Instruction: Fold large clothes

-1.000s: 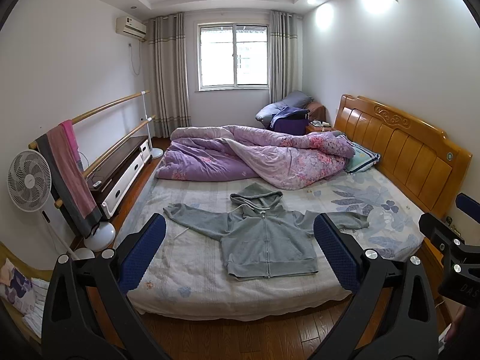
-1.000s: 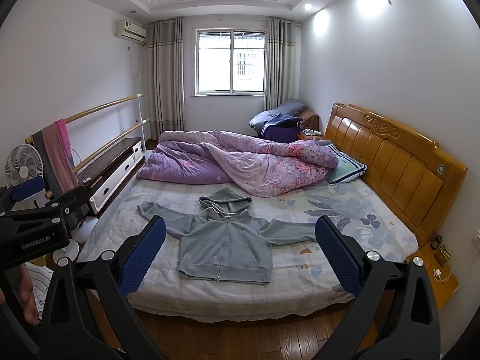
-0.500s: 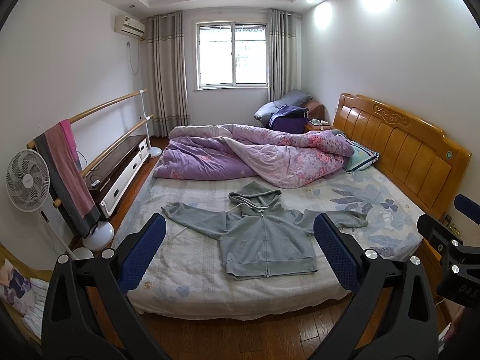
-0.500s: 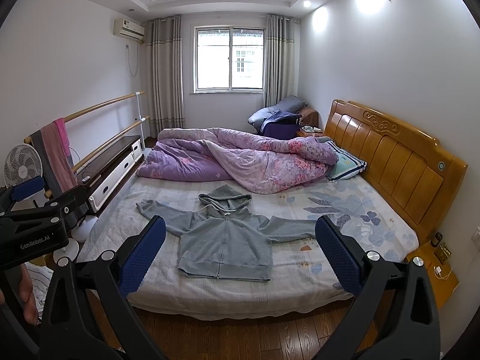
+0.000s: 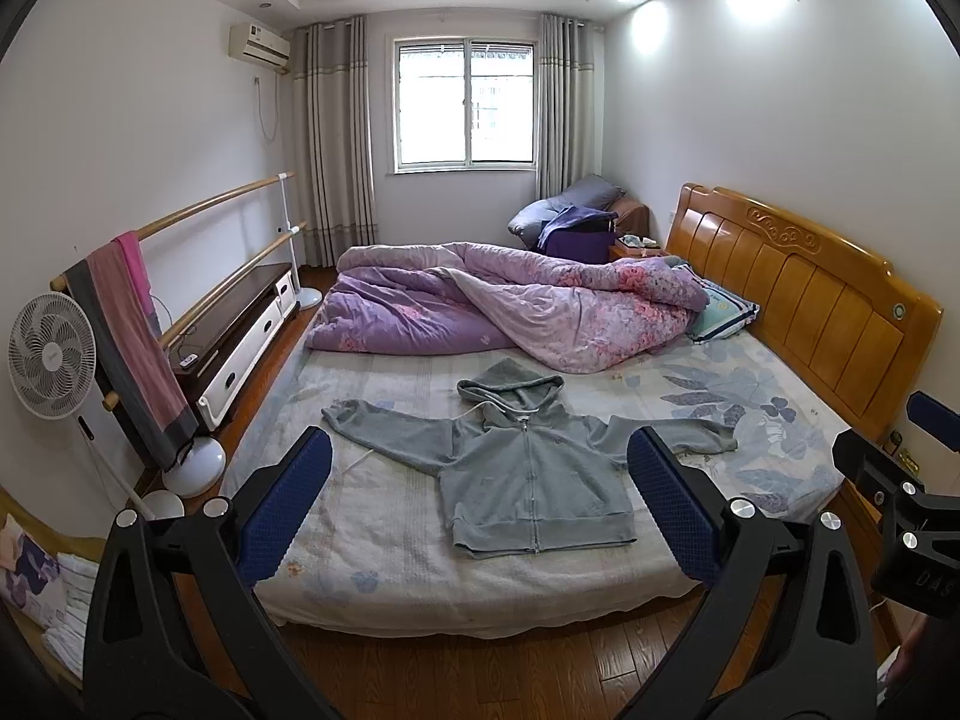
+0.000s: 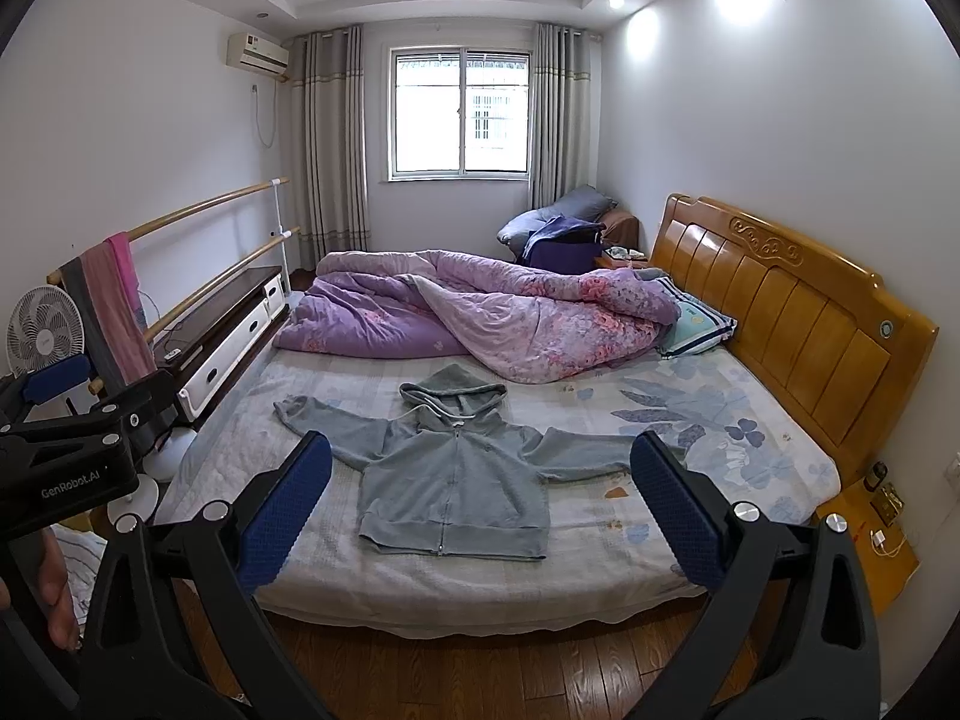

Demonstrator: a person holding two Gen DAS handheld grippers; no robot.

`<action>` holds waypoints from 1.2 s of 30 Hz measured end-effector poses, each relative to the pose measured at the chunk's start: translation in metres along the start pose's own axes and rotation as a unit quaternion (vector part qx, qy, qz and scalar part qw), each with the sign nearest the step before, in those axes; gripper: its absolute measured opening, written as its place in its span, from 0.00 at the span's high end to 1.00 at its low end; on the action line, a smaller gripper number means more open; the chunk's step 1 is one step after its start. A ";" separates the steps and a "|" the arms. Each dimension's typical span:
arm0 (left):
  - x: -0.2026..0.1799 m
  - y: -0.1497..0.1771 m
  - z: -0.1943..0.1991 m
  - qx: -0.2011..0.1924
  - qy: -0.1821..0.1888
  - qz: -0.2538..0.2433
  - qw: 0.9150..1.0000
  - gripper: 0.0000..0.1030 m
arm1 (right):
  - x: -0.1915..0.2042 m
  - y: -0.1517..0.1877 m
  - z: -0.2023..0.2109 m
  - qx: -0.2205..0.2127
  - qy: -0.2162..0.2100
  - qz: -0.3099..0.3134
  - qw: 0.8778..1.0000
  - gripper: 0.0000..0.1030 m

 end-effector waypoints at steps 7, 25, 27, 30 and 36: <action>0.008 0.007 -0.005 0.001 -0.002 -0.004 1.000 0.05 | 0.000 0.002 -0.002 0.000 -0.002 -0.002 1.000 0.07; 0.034 0.000 -0.079 0.017 -0.028 0.014 0.999 0.05 | 0.022 -0.007 -0.075 0.013 -0.028 0.012 0.999 0.07; 0.033 -0.004 -0.093 0.019 -0.035 0.015 0.999 0.05 | 0.018 -0.011 -0.092 0.010 -0.035 0.009 0.999 0.07; 0.029 -0.012 -0.128 0.026 -0.050 0.015 0.998 0.05 | 0.009 -0.019 -0.122 0.002 -0.050 0.002 0.999 0.07; 0.008 -0.038 -0.218 0.040 -0.077 0.035 0.996 0.05 | -0.016 -0.048 -0.208 -0.019 -0.066 0.042 0.997 0.07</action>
Point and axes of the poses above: each gripper's, at about its wrist camera, not at the fingertips, and z roughly against the way its jaws point, x to its left, y to its underside, the point moved 7 cm from there along -z, roughly the way its jaws point, and after that the axes turned 4 degrees about -x, right-handed, at the moved point
